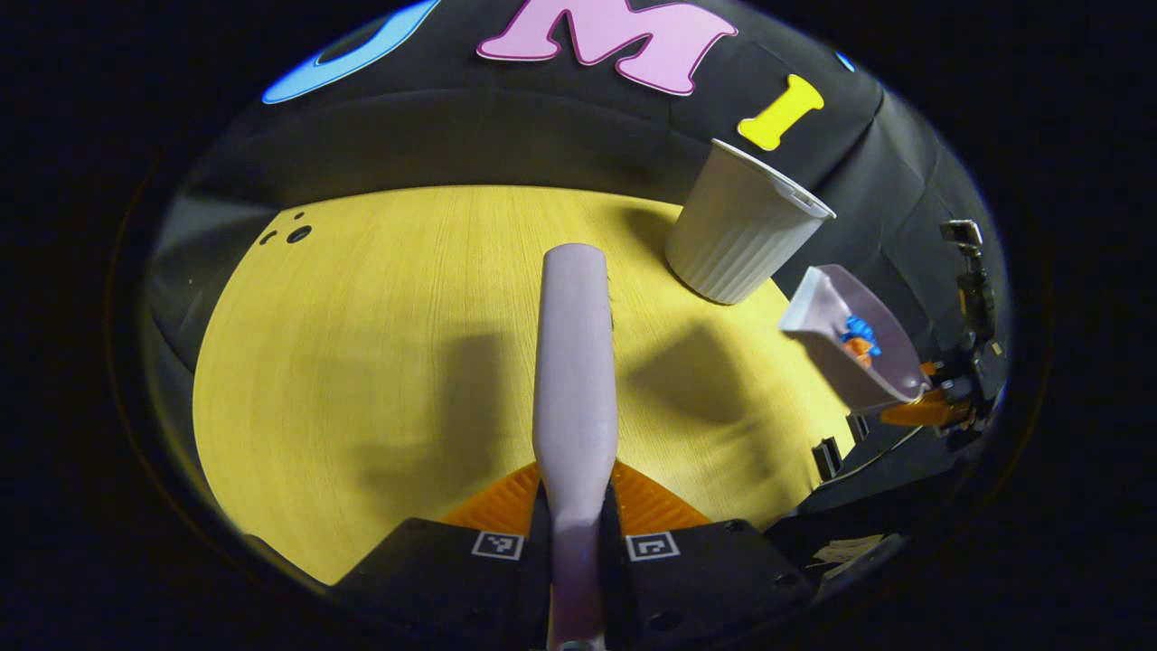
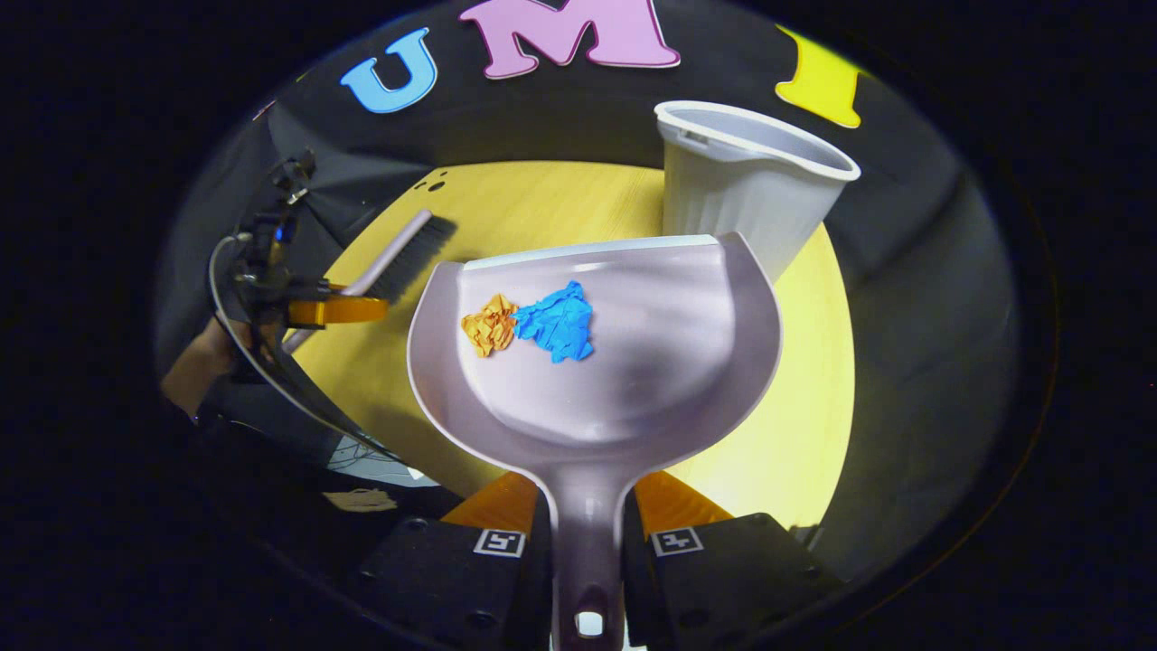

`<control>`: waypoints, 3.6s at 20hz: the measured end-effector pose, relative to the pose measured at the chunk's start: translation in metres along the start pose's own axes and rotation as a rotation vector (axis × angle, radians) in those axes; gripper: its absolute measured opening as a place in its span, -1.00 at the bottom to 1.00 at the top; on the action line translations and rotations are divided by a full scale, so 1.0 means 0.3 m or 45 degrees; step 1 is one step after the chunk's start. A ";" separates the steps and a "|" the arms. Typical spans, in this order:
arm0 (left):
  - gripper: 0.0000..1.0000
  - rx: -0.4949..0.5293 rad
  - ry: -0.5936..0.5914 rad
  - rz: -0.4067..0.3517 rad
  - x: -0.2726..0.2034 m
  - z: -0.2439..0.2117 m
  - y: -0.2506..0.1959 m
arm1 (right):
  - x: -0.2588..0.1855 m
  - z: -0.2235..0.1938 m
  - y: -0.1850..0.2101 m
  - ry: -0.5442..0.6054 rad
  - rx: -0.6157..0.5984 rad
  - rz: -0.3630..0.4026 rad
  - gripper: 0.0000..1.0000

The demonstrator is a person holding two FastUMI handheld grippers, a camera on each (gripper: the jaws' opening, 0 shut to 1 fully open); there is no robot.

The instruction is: Pick up the small broom and dustpan from the desktop, sweep the trash into the dustpan with the broom, and then empty the trash into the garbage bin.

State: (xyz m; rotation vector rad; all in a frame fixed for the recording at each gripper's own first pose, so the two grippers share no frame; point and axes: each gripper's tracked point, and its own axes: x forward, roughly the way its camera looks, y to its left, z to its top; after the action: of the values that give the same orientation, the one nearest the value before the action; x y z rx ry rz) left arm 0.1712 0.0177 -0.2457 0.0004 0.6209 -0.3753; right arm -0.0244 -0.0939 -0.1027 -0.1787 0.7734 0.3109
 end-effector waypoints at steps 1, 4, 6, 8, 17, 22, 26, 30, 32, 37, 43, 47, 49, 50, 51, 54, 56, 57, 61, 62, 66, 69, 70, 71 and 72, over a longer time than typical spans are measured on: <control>-0.46 -0.004 -0.004 -0.006 -0.014 0.011 -0.029 | -0.048 0.010 0.002 -0.008 0.006 -0.002 -0.29; -0.46 -0.018 -0.013 -0.038 -0.043 0.014 -0.028 | -0.175 0.073 -0.006 -0.020 0.071 0.048 -0.29; -0.46 -0.003 -0.016 -0.042 -0.049 0.028 -0.017 | -0.255 0.152 -0.042 -0.046 0.108 0.065 -0.29; -0.46 0.007 -0.030 -0.043 -0.077 0.048 -0.023 | -0.313 0.237 -0.095 -0.090 0.109 0.042 -0.29; -0.46 -0.091 -0.127 -0.028 -0.351 0.143 0.082 | -0.261 0.653 -0.433 -0.208 0.248 -0.153 -0.29; -0.46 -0.157 -0.153 0.021 -0.414 0.189 0.122 | -0.129 0.699 -0.575 -0.193 0.175 -0.323 -0.29; -0.46 -0.185 -0.163 0.055 -0.413 0.146 0.149 | -0.037 0.743 -0.669 -0.206 0.117 -0.429 -0.29; -0.46 -0.218 -0.162 0.077 -0.428 0.129 0.166 | -0.007 0.766 -0.746 -0.221 -0.035 -0.578 -0.29; -0.46 -0.245 -0.171 0.087 -0.430 0.132 0.173 | 0.015 0.793 -0.766 -0.246 -0.103 -0.641 -0.29; -0.46 -0.257 -0.166 0.120 -0.435 0.134 0.192 | -0.010 0.810 -0.799 -0.309 -0.341 -0.884 -0.29; -0.46 -0.284 -0.152 0.124 -0.440 0.111 0.217 | -0.015 0.831 -0.809 -0.317 -0.686 -1.147 -0.29; -0.47 -0.291 -0.138 0.111 -0.430 0.096 0.224 | -0.047 0.839 -0.801 -0.290 -0.962 -1.252 -0.29; -0.47 -0.276 -0.133 0.110 -0.434 0.090 0.226 | -0.049 0.833 -0.824 -0.286 -1.045 -1.291 -0.29; -0.46 -0.272 -0.132 0.107 -0.433 0.091 0.225 | -0.048 0.831 -0.848 -0.276 -1.090 -1.313 -0.29; -0.46 -0.271 -0.130 0.104 -0.429 0.091 0.227 | -0.056 0.827 -0.865 -0.268 -1.138 -1.334 -0.29; -0.46 -0.263 -0.126 0.095 -0.432 0.089 0.224 | -0.070 0.827 -0.888 -0.267 -1.228 -1.377 -0.29; -0.46 -0.254 -0.120 0.089 -0.429 0.089 0.223 | -0.060 0.823 -0.903 -0.240 -1.267 -1.410 -0.29; -0.46 -0.246 -0.117 0.088 -0.428 0.088 0.223 | -0.064 0.826 -0.895 -0.226 -1.298 -1.424 -0.29; -0.46 -0.222 -0.106 0.074 -0.425 0.090 0.217 | -0.060 0.827 -0.889 -0.197 -1.376 -1.443 -0.29; -0.46 -0.215 -0.104 0.074 -0.425 0.091 0.219 | -0.061 0.823 -0.892 -0.188 -1.362 -1.438 -0.29; -0.47 -0.193 -0.101 0.078 -0.423 0.095 0.219 | -0.056 0.820 -0.906 -0.180 -1.276 -1.395 -0.29; -0.46 -0.180 -0.115 0.092 -0.427 0.098 0.221 | -0.071 0.812 -0.913 -0.198 -1.129 -1.350 -0.29; -0.47 -0.174 -0.116 0.095 -0.428 0.097 0.221 | -0.082 0.813 -0.908 -0.211 -1.073 -1.337 -0.29; -0.46 -0.169 -0.114 0.093 -0.427 0.097 0.220 | -0.093 0.821 -0.903 -0.235 -1.007 -1.313 -0.29; -0.46 -0.166 -0.107 0.090 -0.428 0.097 0.220 | -0.105 0.828 -0.897 -0.262 -0.934 -1.289 -0.29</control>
State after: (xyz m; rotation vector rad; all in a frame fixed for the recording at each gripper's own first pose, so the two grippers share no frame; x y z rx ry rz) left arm 0.1144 0.1202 -0.1563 -0.1174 0.5598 -0.2649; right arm 0.2090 -0.2861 0.1065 -1.1639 0.2605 -0.3678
